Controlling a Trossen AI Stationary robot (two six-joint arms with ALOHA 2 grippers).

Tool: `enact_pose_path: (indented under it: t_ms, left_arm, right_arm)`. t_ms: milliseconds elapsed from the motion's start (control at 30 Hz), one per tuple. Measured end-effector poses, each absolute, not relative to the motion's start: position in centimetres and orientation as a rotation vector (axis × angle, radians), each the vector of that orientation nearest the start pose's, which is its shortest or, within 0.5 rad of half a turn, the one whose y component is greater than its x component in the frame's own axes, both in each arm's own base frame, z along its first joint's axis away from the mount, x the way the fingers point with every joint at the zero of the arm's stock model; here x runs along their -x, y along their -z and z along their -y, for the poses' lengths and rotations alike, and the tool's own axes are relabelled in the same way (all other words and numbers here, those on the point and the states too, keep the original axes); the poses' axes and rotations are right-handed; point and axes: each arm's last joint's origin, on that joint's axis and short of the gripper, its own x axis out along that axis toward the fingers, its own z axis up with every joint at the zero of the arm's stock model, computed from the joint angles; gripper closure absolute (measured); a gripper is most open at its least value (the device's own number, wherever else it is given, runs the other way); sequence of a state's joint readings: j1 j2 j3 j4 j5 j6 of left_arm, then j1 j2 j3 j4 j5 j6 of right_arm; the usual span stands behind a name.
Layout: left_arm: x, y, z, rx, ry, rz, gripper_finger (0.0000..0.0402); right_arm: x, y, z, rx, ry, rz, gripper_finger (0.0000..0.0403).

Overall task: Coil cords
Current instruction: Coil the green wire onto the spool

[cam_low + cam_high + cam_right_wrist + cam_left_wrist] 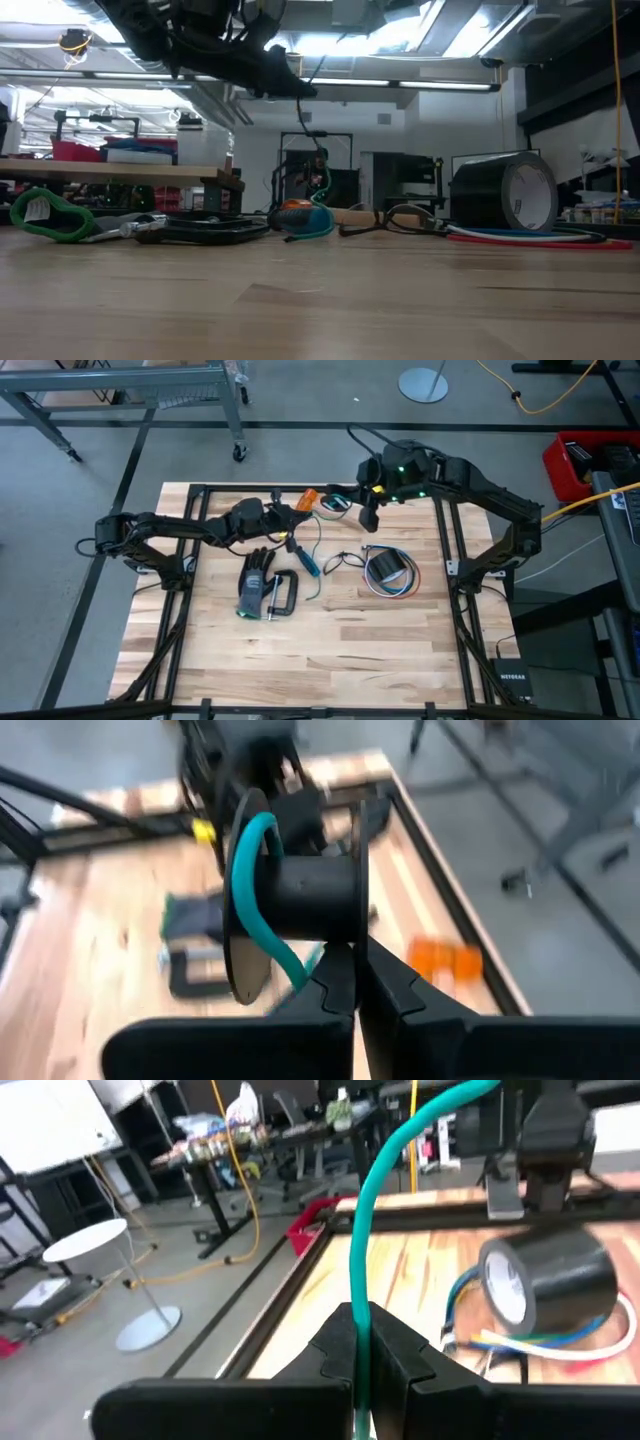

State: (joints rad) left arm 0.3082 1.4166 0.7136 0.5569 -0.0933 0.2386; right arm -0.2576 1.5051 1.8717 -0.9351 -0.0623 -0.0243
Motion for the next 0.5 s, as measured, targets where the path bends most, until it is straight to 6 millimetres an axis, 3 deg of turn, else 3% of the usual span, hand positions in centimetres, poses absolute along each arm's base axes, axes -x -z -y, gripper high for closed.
enact_pose_path:
  t_ms: [500]
  left_arm:
    - [-26.9, -22.1, -12.6, -0.099, -0.519, -0.362, 0.0401]
  right_arm:
    - [-27.7, -42.2, 9.7, -0.206, 0.203, -0.885, 0.0402]
